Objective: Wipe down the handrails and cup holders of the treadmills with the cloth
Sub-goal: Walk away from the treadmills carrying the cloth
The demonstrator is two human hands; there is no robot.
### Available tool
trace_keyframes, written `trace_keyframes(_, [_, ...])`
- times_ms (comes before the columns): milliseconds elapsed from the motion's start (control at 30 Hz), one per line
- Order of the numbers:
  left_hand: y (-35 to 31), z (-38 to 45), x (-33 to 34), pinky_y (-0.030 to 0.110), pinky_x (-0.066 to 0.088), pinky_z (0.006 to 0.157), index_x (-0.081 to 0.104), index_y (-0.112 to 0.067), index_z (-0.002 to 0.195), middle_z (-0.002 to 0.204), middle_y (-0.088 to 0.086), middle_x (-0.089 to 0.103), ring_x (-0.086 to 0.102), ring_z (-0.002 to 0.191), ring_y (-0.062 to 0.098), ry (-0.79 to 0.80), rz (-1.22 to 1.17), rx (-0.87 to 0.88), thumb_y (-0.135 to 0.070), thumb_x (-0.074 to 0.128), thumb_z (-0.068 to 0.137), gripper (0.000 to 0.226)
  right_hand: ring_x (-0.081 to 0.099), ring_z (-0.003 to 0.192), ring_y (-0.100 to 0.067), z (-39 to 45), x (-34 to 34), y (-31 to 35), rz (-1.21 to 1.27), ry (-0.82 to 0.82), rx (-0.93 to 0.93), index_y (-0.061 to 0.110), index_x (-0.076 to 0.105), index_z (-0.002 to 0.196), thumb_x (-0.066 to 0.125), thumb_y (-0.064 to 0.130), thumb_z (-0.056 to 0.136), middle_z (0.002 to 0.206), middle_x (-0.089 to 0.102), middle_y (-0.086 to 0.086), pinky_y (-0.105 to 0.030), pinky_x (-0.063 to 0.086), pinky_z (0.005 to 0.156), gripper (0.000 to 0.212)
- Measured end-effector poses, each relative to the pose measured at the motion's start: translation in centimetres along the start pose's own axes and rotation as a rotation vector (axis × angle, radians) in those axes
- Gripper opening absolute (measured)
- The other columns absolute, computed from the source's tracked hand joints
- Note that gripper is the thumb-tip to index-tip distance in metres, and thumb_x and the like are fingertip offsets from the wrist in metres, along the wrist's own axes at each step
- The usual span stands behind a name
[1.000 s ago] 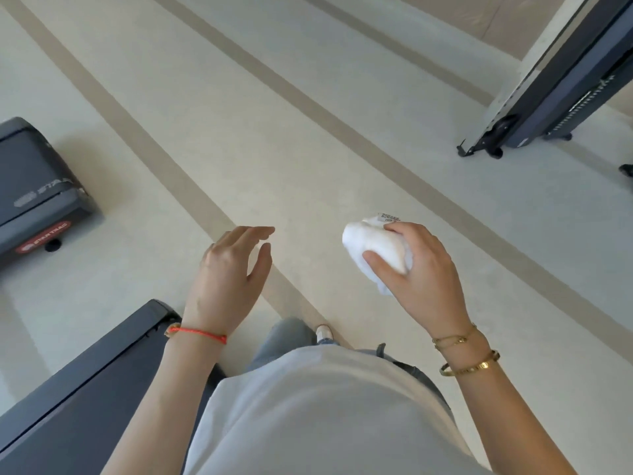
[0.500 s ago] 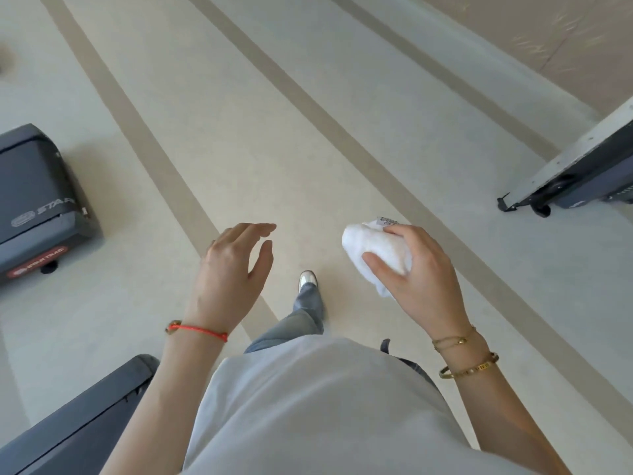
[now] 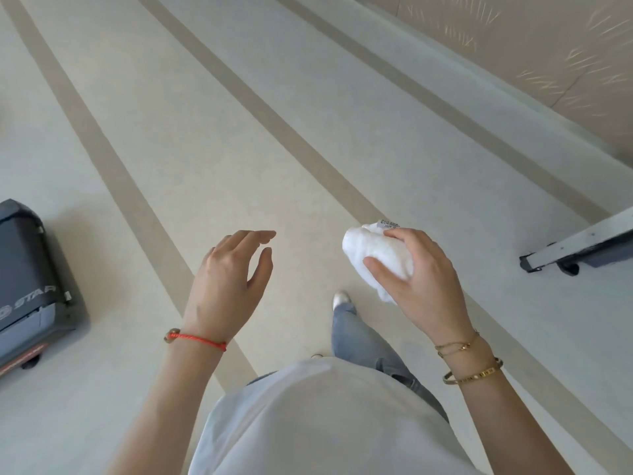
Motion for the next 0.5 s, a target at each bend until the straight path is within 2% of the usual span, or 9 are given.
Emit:
trace_keyframes(200, [3.3,13.3,3.5,0.04,0.054,0.081,0.067,-0.013,0.114,0.107,-0.003,0.069,0.066,0.1,0.021,0.012,0.02,-0.031,-0.012,0.056,0.096,0.022,0.056,0.108,-0.012,14.3,2.6,-2.5,-0.025,0.004,-0.004,0.031,0.055,0.119,0.069,0.049,0.082,0.124,0.058,0.019,-0.028,0.05,0.082,0.043])
trace_keyframes(300, [4.3,21.1,4.5,0.043,0.053,0.085,0.067,-0.01,0.116,0.109,0.0,0.069,0.066,0.101,0.023,0.005,0.005,-0.045,-0.011,0.055,0.096,0.022,0.056,0.109,-0.013,22.6,3.2,-3.3,-0.016,0.004,-0.015,0.031,0.056,0.119,0.068,0.05,0.083,0.124,0.058,0.019,-0.031,0.051,0.084,0.043])
trace_keyframes(500, [6.7,35.4,5.0,0.047,0.051,0.088,0.067,-0.007,0.116,0.109,0.003,0.069,0.065,0.103,0.026,-0.033,0.0,-0.107,-0.008,0.056,0.096,0.023,0.055,0.108,-0.012,39.1,4.1,-3.0,-0.024,0.049,-0.072,0.035,0.053,0.119,0.063,0.055,0.082,0.126,0.056,0.023,-0.027,0.047,0.082,0.043])
Point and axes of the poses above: each hand's wrist, its own z-axis towards the middle knuckle, its own x-axis out of the palm, y = z × x, the point moved 9 cm from there along z, towards the middle knuckle
